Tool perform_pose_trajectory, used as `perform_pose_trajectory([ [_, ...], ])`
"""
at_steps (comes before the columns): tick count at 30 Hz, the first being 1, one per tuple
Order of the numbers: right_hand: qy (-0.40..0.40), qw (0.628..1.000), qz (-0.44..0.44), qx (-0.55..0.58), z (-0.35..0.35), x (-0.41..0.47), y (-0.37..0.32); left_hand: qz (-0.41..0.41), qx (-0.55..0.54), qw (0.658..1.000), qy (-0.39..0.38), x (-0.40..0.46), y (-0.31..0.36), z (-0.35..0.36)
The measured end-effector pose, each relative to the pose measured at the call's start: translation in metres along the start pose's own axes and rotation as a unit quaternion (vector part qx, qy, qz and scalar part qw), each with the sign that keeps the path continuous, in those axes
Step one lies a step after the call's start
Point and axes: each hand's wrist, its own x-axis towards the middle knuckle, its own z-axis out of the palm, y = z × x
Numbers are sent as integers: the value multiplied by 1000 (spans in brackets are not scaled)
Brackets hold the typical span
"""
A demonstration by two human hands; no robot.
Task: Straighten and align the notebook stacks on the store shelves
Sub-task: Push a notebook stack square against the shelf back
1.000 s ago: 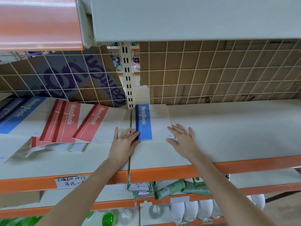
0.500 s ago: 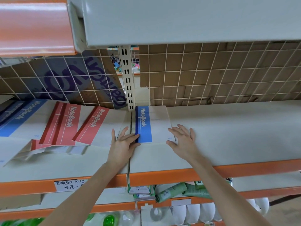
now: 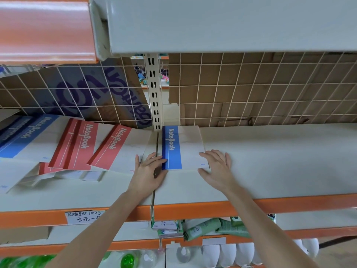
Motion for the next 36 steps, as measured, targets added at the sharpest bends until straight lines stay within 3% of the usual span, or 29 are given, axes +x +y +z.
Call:
perform_pose_trajectory([
  [5,-14,1000,9,-9,-2,1,0,0,44,999,-2,-1,1,-2],
  [12,-33,996,61,61,-22,41,1,3,104,993,-55,6,0,-3],
  [25,-151,986,66,-32,-22,107,1,31,164,978,-121,20,-4,-10],
  [31,-139,986,28,-88,-9,111,3,32,186,972,-138,20,-5,-11],
  [36,-111,992,39,-45,-3,115,-1,30,186,971,-149,20,-4,-11],
])
